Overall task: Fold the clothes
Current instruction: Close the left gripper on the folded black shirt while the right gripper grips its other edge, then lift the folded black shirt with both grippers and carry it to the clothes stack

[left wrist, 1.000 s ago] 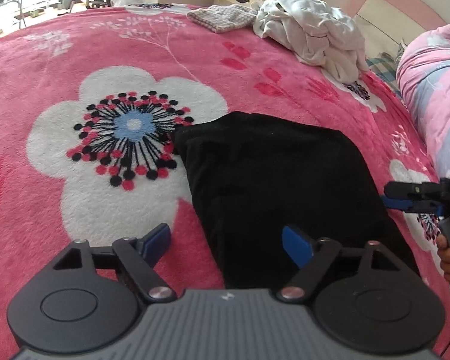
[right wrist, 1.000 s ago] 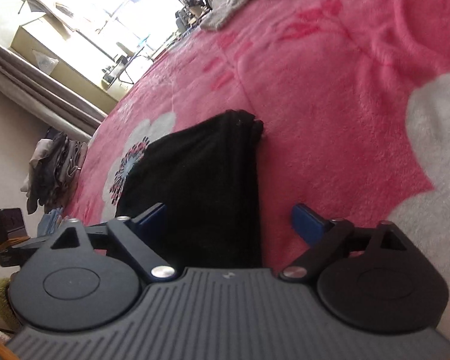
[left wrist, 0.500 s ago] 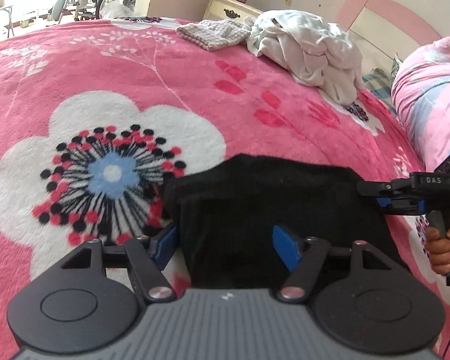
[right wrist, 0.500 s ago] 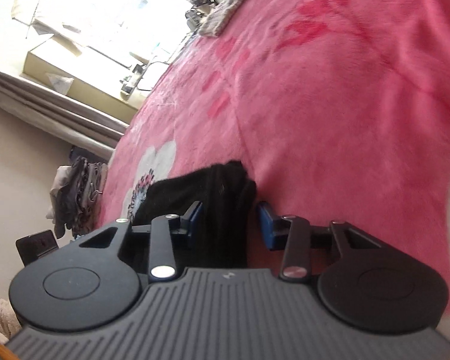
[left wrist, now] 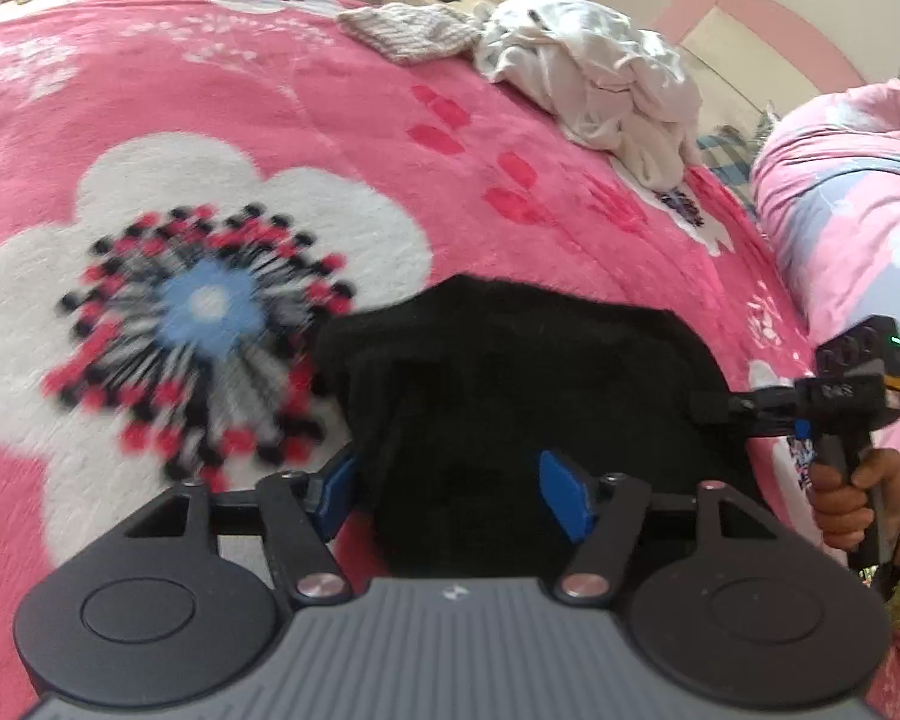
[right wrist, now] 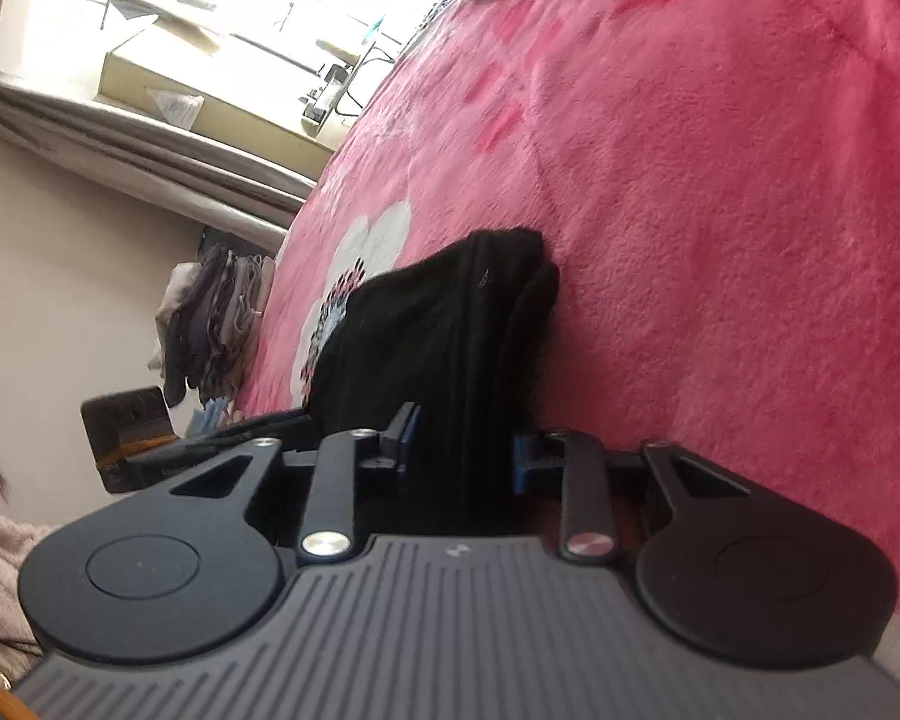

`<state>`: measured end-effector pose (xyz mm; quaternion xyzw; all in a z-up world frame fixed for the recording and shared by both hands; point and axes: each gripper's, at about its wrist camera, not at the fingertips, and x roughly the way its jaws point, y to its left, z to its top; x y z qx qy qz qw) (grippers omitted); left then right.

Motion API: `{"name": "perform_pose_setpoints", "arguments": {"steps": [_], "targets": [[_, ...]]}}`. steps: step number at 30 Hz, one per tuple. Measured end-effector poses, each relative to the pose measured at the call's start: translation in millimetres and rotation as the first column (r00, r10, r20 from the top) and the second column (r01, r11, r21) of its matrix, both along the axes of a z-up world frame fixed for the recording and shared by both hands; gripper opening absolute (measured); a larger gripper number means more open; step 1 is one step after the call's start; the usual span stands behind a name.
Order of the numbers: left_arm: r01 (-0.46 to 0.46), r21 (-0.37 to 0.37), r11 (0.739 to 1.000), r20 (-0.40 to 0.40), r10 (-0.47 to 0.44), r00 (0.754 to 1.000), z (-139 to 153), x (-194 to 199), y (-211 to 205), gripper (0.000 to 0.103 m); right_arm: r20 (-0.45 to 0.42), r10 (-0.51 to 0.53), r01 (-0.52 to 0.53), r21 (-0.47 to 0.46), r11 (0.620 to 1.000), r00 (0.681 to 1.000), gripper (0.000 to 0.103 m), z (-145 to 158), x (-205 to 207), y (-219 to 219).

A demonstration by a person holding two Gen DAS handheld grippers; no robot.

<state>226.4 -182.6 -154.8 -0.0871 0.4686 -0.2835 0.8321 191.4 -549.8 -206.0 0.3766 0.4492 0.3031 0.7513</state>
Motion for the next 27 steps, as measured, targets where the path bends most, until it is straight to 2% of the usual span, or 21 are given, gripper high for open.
{"name": "perform_pose_setpoints", "arguments": {"steps": [3,5,10,12,16,17,19,22,24,27], "targets": [[-0.003,-0.012,1.0,-0.007,0.003,1.0,-0.4,9.0,-6.9,0.071,-0.008,-0.006,0.006,0.039,0.999,1.0,0.017,-6.3,14.2,4.6],[-0.004,-0.027,1.0,-0.022,0.003,1.0,0.9,6.2,-3.7,0.068,-0.008,0.004,-0.003,0.047,0.999,1.0,0.016,-7.0,18.6,8.5],[0.011,-0.115,0.993,-0.12,-0.025,0.992,-1.3,1.8,13.8,0.064,-0.008,0.036,-0.035,0.066,0.997,0.999,0.016,-5.1,7.5,2.5],[0.017,-0.112,0.994,-0.125,-0.031,0.992,-4.7,8.1,10.4,0.063,-0.006,0.043,-0.042,0.072,0.997,0.999,0.015,-6.5,8.3,2.7],[0.013,-0.094,0.995,-0.084,-0.021,0.996,-6.1,17.6,-4.7,0.061,0.007,0.045,-0.045,0.091,0.995,0.999,0.012,-10.5,23.3,11.4],[0.005,-0.08,0.997,-0.072,-0.01,0.997,-5.0,17.0,-6.8,0.059,0.016,0.048,-0.049,0.084,0.995,0.999,0.012,-9.5,25.5,14.7],[-0.019,-0.04,0.999,-0.048,0.018,0.999,-2.8,14.0,-8.9,0.039,0.032,0.051,-0.053,0.069,0.996,0.998,0.012,-6.5,28.1,21.3],[-0.064,-0.018,0.998,-0.05,0.063,0.997,1.0,12.6,-3.1,0.018,0.067,0.037,-0.039,0.022,0.999,0.997,0.011,3.7,21.2,23.2],[-0.082,-0.019,0.996,-0.054,0.081,0.995,5.9,12.3,0.0,0.011,0.093,0.026,-0.024,-0.017,1.0,0.995,0.01,13.7,16.1,25.1],[-0.081,0.005,0.997,0.003,0.081,0.997,20.0,3.8,-3.2,0.01,0.15,0.021,-0.013,-0.058,0.998,0.989,0.01,34.4,6.8,30.2]]}}
